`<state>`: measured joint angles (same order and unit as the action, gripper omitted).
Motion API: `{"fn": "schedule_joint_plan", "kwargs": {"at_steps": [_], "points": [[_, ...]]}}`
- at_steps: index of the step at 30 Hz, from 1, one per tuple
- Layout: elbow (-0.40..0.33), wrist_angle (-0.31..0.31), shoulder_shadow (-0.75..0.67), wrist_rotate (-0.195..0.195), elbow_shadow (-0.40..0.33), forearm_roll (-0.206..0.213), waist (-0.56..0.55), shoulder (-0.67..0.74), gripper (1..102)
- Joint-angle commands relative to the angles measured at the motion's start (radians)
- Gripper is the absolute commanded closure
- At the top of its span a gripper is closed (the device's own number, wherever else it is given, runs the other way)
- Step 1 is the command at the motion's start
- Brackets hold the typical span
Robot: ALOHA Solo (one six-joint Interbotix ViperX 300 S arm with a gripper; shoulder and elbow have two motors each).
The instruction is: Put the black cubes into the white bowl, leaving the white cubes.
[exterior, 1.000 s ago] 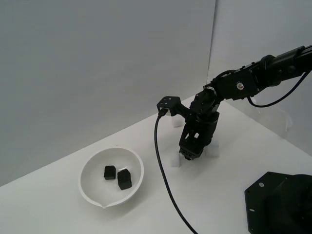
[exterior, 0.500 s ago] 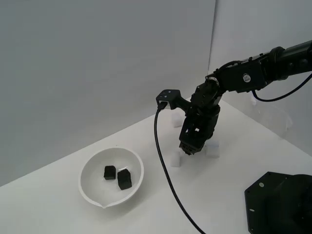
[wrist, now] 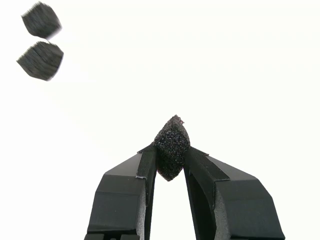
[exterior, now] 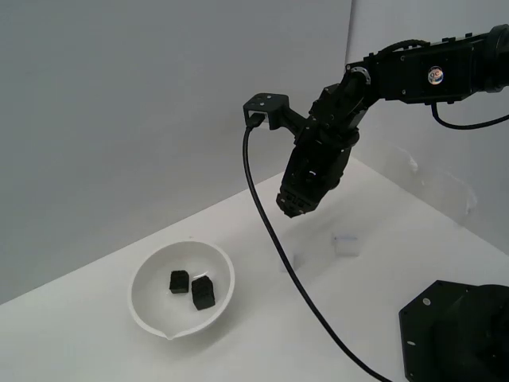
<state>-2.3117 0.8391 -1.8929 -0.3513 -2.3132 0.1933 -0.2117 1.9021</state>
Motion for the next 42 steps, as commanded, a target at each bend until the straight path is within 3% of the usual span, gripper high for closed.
{"fn": "schedule_joint_plan", "kwargs": {"at_steps": [1, 5, 19, 36, 38, 42], "points": [[0.028, 0.000, -0.044, 0.005, 0.035, 0.034, -0.032, 0.037, 90], [0.046, 0.000, -0.052, 0.008, 0.055, 0.063, -0.087, 0.044, 90], [0.094, -0.049, -0.008, 0.008, 0.103, 0.236, -0.230, 0.000, 90], [0.192, -0.083, 0.127, 0.009, 0.198, 0.316, -0.348, -0.137, 90], [0.196, -0.083, 0.132, 0.008, 0.202, 0.328, -0.353, -0.141, 85], [0.196, -0.083, 0.132, 0.009, 0.202, 0.345, -0.354, -0.141, 60]]}}
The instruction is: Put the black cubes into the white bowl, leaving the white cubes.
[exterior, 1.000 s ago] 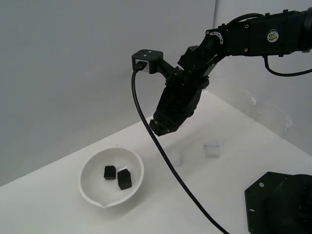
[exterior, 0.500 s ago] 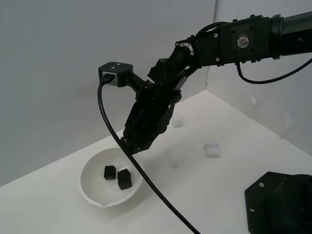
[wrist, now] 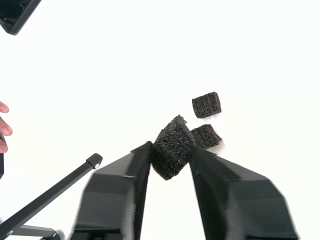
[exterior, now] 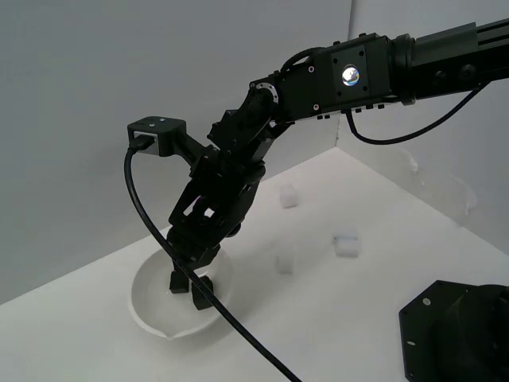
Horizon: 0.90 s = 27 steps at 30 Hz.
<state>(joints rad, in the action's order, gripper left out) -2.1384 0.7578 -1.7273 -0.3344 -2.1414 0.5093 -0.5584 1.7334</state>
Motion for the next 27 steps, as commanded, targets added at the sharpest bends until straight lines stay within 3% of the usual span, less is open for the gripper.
{"fn": "schedule_joint_plan", "kwargs": {"at_steps": [1, 9, 14, 18, 27], "points": [[0.023, -0.002, -0.034, -0.009, 0.031, 0.029, -0.006, 0.028, 53], [0.023, -0.002, -0.031, -0.009, 0.031, 0.032, -0.006, 0.025, 9], [0.021, 0.000, -0.037, -0.008, 0.029, 0.031, -0.006, 0.029, 8], [0.015, 0.012, -0.072, -0.029, 0.023, 0.026, 0.014, 0.064, 8], [-0.040, 0.038, -0.202, -0.054, -0.032, 0.011, 0.179, 0.198, 8]]}}
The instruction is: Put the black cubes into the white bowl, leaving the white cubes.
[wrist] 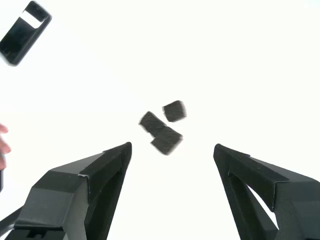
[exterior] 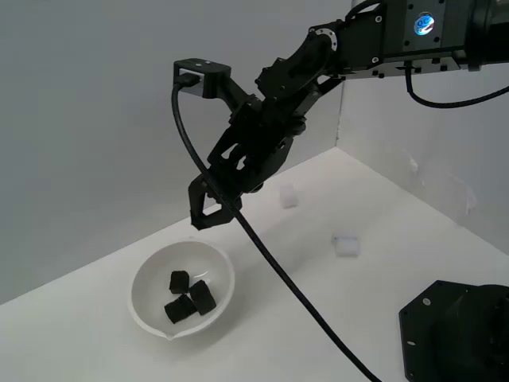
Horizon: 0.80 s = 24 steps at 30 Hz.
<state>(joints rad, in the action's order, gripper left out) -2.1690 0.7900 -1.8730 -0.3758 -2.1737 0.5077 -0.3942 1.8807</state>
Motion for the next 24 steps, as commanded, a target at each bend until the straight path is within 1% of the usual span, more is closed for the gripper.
{"fn": "schedule_joint_plan", "kwargs": {"at_steps": [1, 2, 3, 5, 7, 10, 13, 16, 17, 21, 24], "points": [[-0.018, 0.005, -0.071, -0.021, -0.011, 0.009, 0.031, 0.063, 10], [-0.028, 0.005, -0.083, -0.031, -0.020, 0.008, 0.046, 0.075, 12], [-0.038, 0.006, -0.095, -0.038, -0.031, 0.008, 0.061, 0.087, 17], [-0.063, 0.005, -0.115, -0.054, -0.054, 0.006, 0.089, 0.107, 31], [-0.089, 0.005, -0.129, -0.054, -0.080, 0.002, 0.123, 0.121, 44], [-0.126, 0.005, -0.149, -0.054, -0.117, 0.002, 0.166, 0.140, 59], [-0.161, 0.003, -0.175, -0.061, -0.153, 0.002, 0.199, 0.167, 77], [-0.195, -0.005, -0.212, -0.089, -0.187, 0.002, 0.227, 0.204, 97], [-0.207, -0.012, -0.227, -0.103, -0.199, 0.000, 0.233, 0.218, 100], [-0.255, -0.055, -0.290, -0.144, -0.249, -0.002, 0.252, 0.284, 100], [-0.299, -0.100, -0.350, -0.183, -0.291, -0.008, 0.253, 0.342, 100]]}}
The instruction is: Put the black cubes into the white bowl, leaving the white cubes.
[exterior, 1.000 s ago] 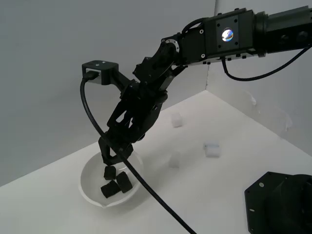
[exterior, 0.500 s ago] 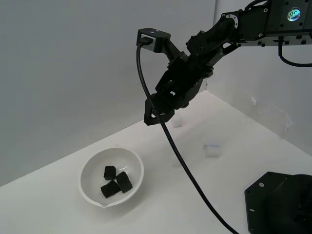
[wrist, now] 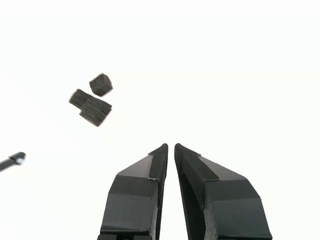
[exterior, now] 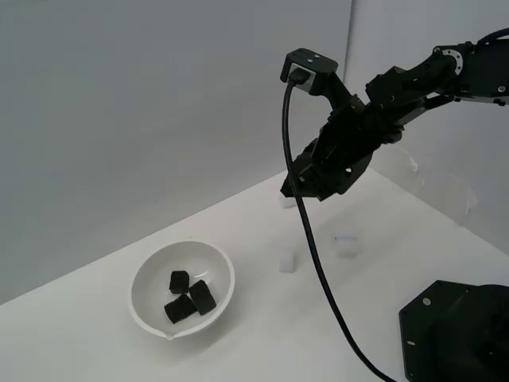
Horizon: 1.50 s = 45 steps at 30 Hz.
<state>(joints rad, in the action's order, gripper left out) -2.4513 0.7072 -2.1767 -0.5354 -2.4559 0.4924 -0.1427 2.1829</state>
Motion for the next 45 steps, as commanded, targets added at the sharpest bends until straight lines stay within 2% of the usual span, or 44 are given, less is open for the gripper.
{"fn": "schedule_joint_plan", "kwargs": {"at_steps": [1, 9, 11, 20, 32, 41, 45], "points": [[-0.031, -0.031, -0.067, -0.035, -0.025, 0.006, 0.002, 0.060, 100], [-0.147, -0.132, -0.247, -0.127, -0.143, 0.002, 0.002, 0.242, 100], [-0.176, -0.152, -0.298, -0.140, -0.172, 0.000, 0.002, 0.291, 100], [-0.295, -0.172, -0.512, -0.141, -0.290, -0.025, 0.020, 0.505, 100], [-0.344, -0.173, -0.842, -0.140, -0.337, -0.026, 0.126, 0.830, 100], [-0.367, -0.183, -1.000, -0.112, -0.359, -0.023, 0.137, 0.992, 100], [-0.385, -0.233, -1.040, -0.112, -0.374, -0.020, 0.138, 1.032, 100]]}}
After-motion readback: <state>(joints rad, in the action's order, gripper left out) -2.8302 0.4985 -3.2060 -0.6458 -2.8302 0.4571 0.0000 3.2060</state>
